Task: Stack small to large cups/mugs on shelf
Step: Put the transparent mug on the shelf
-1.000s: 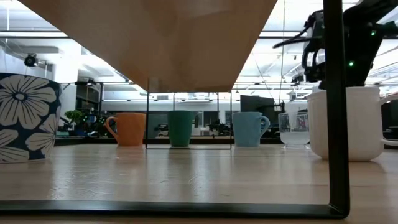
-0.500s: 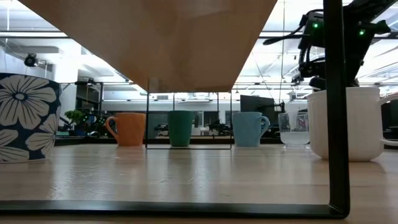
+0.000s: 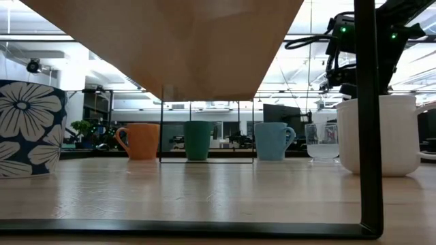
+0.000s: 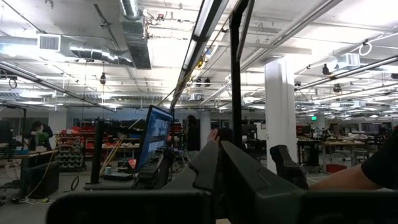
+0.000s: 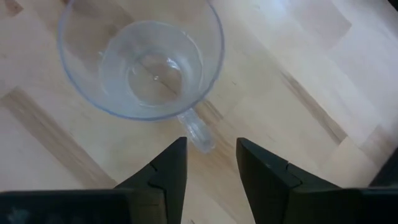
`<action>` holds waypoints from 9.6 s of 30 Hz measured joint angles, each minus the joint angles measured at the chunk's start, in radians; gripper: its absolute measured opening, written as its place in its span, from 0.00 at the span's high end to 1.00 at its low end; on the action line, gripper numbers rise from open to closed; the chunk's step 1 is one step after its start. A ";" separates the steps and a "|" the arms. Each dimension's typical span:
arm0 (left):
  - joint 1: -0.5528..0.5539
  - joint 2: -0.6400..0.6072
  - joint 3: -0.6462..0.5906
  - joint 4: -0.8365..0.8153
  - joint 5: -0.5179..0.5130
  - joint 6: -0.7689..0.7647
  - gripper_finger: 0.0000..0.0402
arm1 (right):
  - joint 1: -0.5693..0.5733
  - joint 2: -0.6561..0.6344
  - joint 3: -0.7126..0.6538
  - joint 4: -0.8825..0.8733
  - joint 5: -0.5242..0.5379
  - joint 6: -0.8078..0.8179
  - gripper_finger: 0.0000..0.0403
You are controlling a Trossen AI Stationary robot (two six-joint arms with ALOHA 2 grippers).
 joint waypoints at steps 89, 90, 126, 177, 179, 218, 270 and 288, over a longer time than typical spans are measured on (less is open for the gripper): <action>0.000 -0.001 -0.001 -0.004 -0.003 0.000 0.99 | 0.000 -0.024 0.422 -0.398 0.172 -0.080 0.93; 0.000 -0.001 -0.001 -0.004 -0.003 0.000 0.99 | 0.000 -0.024 0.449 -0.397 0.173 -0.087 0.93; 0.000 -0.001 -0.012 -0.011 -0.001 -0.009 0.99 | 0.190 0.453 1.139 -0.389 -0.267 -0.441 0.93; 0.000 -0.001 -0.013 -0.012 0.000 -0.009 0.99 | 0.068 0.760 1.375 -0.465 -0.498 -0.668 0.93; 0.000 -0.001 -0.013 -0.012 0.000 -0.009 0.99 | 0.068 0.761 1.360 -0.457 -0.496 -0.673 0.93; 0.000 -0.001 -0.013 -0.012 0.001 -0.008 0.99 | 0.037 0.762 1.292 -0.368 -0.415 -0.705 0.93; 0.000 -0.001 -0.013 -0.011 0.001 -0.011 0.99 | 0.057 0.840 1.411 -0.534 -0.404 -0.716 0.93; 0.000 -0.001 -0.013 -0.011 0.001 -0.010 0.99 | 0.057 0.843 1.417 -0.574 -0.414 -0.706 0.93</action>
